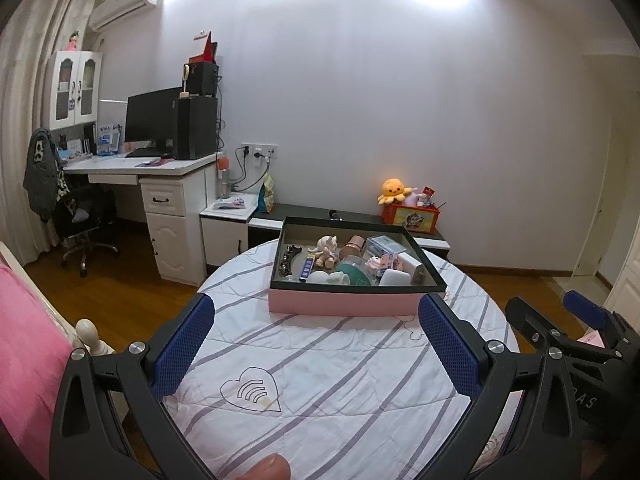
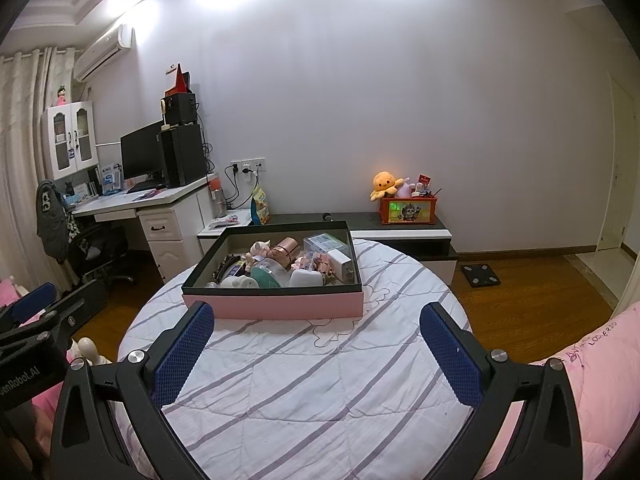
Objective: Organize rigid objects
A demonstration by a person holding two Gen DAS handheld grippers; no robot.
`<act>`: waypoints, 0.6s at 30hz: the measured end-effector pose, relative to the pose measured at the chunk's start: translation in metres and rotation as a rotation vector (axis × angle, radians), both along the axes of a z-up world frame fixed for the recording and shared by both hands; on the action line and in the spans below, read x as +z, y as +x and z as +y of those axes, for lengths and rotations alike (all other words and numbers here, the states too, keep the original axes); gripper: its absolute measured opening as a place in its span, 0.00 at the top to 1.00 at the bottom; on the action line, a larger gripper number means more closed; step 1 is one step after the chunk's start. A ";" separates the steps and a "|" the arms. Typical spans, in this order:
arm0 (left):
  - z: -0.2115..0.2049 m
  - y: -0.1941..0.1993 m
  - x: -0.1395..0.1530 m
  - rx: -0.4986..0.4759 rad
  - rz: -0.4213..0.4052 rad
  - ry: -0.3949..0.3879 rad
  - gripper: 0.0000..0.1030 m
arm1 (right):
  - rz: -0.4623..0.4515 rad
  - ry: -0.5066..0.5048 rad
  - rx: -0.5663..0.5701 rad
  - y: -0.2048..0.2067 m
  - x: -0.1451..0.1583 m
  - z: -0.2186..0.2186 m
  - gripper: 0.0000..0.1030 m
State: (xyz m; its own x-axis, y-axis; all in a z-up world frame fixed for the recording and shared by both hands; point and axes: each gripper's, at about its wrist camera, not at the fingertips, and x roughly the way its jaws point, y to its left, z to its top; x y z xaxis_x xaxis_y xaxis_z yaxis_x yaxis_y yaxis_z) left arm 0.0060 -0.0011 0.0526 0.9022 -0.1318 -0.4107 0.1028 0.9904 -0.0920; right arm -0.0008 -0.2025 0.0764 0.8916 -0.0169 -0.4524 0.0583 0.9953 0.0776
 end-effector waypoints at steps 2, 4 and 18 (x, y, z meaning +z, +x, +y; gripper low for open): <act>-0.001 0.000 0.000 0.000 0.000 0.003 0.00 | -0.001 0.000 0.000 0.000 0.000 0.000 0.00; -0.001 0.000 0.000 -0.004 -0.001 0.007 0.00 | -0.001 0.000 -0.001 0.000 0.000 -0.001 0.00; -0.001 -0.002 0.002 -0.003 -0.011 0.024 0.00 | 0.000 0.000 0.000 0.000 0.000 0.000 0.00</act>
